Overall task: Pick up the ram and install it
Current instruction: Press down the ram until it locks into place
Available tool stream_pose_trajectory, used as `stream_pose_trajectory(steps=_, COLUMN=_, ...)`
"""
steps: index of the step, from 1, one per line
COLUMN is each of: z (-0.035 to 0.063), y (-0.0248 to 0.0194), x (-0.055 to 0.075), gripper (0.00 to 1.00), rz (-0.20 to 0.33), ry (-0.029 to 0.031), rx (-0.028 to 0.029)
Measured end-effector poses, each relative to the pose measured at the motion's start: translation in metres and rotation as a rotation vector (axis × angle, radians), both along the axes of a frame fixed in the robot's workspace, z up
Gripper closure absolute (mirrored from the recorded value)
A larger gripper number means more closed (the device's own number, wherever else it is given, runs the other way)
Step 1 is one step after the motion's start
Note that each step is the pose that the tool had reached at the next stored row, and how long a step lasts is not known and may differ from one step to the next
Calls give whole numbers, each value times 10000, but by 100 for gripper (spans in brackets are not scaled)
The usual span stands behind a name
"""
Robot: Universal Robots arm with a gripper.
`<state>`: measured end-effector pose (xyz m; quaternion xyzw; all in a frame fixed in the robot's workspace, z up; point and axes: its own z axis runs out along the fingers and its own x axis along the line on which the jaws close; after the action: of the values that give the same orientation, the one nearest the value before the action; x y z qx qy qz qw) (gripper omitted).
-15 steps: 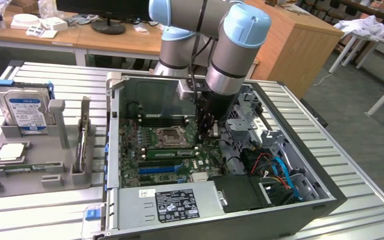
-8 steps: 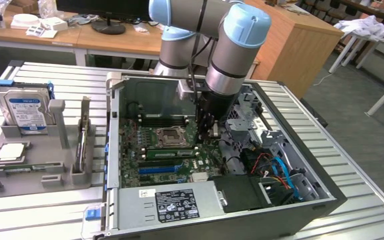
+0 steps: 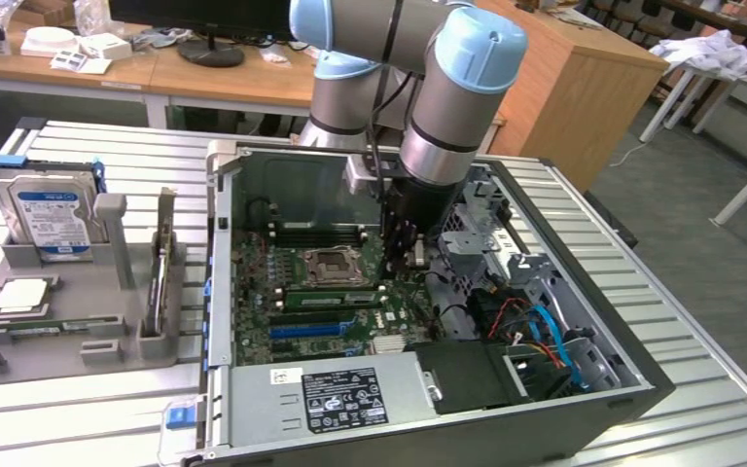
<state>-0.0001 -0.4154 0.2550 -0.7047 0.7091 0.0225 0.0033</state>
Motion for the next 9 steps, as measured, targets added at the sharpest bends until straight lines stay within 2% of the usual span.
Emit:
stream_pose_trajectory(steps=3, z=0, y=0, x=-16, gripper=89, rz=2, ry=-1, rx=0)
stream_pose_trajectory(steps=9, z=-1, y=1, x=-153, gripper=89, rz=0, ry=-8, rx=2)
